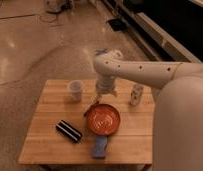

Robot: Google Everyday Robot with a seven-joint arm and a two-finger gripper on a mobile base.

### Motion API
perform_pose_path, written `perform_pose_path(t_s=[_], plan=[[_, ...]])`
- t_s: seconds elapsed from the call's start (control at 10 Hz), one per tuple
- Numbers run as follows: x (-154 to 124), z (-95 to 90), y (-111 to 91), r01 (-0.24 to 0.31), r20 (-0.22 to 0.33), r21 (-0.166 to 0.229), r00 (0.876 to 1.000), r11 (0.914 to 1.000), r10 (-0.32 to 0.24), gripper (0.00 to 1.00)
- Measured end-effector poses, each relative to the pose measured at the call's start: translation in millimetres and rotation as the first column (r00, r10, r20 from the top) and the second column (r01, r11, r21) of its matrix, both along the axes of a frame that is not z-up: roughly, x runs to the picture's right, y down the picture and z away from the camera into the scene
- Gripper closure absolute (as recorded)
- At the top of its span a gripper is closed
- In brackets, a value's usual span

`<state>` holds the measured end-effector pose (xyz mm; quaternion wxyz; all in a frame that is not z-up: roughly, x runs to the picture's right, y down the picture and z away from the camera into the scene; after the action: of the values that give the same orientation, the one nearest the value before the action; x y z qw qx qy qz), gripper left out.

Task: Place the ceramic cup in the ceramic bowl

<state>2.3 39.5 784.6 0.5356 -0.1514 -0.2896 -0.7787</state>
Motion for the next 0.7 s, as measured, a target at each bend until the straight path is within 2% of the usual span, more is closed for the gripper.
perform_pose_path(t_s=[0.7], plan=[[-55,49.8,-73,-0.042,-0.035,0.027,0.998,0.9988,0.043,0.2]])
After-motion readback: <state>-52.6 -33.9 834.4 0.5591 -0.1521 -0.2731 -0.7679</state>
